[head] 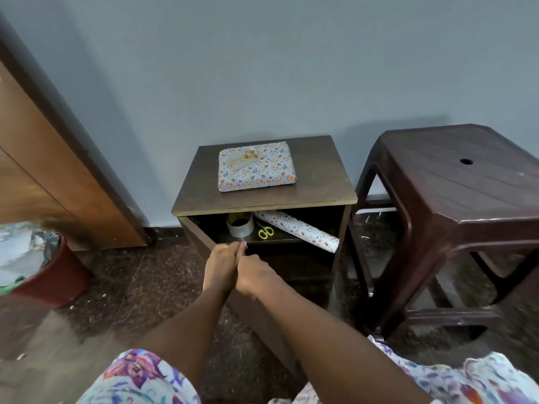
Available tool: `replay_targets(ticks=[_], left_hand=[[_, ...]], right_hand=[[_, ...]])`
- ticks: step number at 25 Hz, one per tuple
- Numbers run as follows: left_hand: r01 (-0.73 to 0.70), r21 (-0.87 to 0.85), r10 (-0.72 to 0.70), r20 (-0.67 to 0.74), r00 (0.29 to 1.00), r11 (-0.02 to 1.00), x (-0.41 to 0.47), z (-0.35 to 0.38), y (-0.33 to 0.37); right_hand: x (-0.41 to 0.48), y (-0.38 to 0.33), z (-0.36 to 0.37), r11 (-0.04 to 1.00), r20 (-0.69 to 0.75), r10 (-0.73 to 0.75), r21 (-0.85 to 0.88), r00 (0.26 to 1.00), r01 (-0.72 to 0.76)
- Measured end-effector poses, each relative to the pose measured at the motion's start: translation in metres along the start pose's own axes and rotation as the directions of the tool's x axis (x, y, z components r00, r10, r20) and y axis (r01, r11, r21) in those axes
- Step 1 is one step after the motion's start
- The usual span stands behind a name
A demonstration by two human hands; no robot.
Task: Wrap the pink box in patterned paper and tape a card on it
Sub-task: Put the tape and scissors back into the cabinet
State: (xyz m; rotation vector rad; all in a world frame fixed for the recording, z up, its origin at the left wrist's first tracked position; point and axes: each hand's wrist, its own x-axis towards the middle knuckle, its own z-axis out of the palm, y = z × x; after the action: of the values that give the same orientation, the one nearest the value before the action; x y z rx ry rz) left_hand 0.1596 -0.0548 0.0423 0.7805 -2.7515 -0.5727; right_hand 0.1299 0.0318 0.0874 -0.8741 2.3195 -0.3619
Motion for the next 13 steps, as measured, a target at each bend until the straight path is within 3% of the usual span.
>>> replay_targets(ticks=[2,4,6,9,11,13], left_hand=[[-0.025,-0.183,-0.003,-0.154,0.988,0.983,0.011,0.014,0.013],[-0.086,-0.29,0.029,-0.195,0.98,0.953,0.018,0.028,0.023],[-0.245,-0.222,0.212,-0.164,0.963,0.944,0.022,0.042,0.025],[-0.445,-0.061,0.449,0.129,0.884,0.894,0.028,0.059,0.028],[-0.502,0.087,0.475,0.223,0.852,0.86,0.038,0.072,0.025],[-0.471,0.272,0.421,0.221,0.879,0.839,0.048,0.078,0.025]], right_hand=[[0.004,0.013,-0.004,0.999,-0.186,-0.02,-0.048,0.982,0.011],[0.014,0.036,-0.006,0.978,-0.356,-0.068,-0.208,0.932,-0.008],[0.031,0.067,-0.006,0.939,-0.439,-0.136,-0.344,0.888,-0.026],[0.052,0.107,-0.004,0.891,-0.371,-0.15,-0.453,0.916,-0.038],[0.062,0.128,0.0,0.859,-0.367,-0.154,-0.508,0.917,-0.059],[0.074,0.141,0.001,0.885,-0.536,-0.171,-0.453,0.827,-0.11]])
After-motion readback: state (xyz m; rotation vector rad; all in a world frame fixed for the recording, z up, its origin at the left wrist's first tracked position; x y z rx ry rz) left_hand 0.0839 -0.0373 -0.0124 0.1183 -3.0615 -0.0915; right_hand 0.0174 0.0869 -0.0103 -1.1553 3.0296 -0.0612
